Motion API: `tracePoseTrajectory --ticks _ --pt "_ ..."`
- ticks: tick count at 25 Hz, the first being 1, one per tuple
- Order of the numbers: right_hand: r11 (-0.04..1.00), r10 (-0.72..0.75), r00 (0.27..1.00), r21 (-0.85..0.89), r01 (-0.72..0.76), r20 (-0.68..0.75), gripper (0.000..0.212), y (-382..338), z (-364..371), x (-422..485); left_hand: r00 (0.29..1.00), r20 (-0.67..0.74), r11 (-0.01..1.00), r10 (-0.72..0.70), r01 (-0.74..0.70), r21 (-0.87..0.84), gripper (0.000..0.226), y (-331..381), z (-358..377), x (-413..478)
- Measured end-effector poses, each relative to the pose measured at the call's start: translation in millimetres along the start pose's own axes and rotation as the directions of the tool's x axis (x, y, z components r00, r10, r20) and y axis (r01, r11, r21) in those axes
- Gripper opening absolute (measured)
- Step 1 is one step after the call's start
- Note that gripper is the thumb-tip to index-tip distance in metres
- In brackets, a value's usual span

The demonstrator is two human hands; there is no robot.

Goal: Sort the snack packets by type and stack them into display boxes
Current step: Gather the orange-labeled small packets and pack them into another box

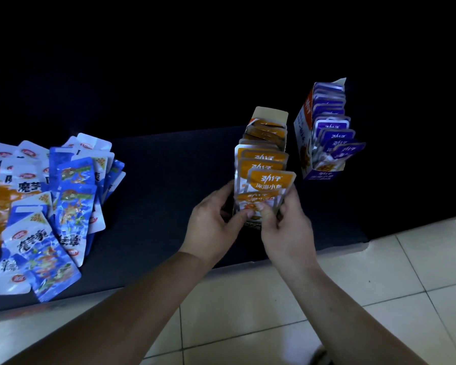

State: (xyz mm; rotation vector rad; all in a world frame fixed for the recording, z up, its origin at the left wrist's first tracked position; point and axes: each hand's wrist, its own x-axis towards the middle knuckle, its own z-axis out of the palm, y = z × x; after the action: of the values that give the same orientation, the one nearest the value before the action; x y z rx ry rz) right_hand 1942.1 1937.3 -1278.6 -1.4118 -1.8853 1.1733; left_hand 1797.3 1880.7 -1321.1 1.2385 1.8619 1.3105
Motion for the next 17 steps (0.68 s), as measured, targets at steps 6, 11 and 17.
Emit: tracePoseTrajectory --ticks 6,11,17 --pt "0.994 0.1 0.995 0.049 -0.099 -0.013 0.039 2 20 -7 0.999 0.03 0.988 0.019 -0.023 0.151 0.072 5 6 -9" --pt "0.973 0.197 0.975 0.104 -0.208 0.1 0.029 0 15 -5 0.991 0.135 0.989 0.01 -0.029 0.144 0.072 4 4 -11" --pt "0.914 0.218 0.871 0.22 -0.34 0.44 0.044 -11 -15 -4 0.984 0.179 0.989 -0.019 -0.008 0.15 0.075 5 1 -12"
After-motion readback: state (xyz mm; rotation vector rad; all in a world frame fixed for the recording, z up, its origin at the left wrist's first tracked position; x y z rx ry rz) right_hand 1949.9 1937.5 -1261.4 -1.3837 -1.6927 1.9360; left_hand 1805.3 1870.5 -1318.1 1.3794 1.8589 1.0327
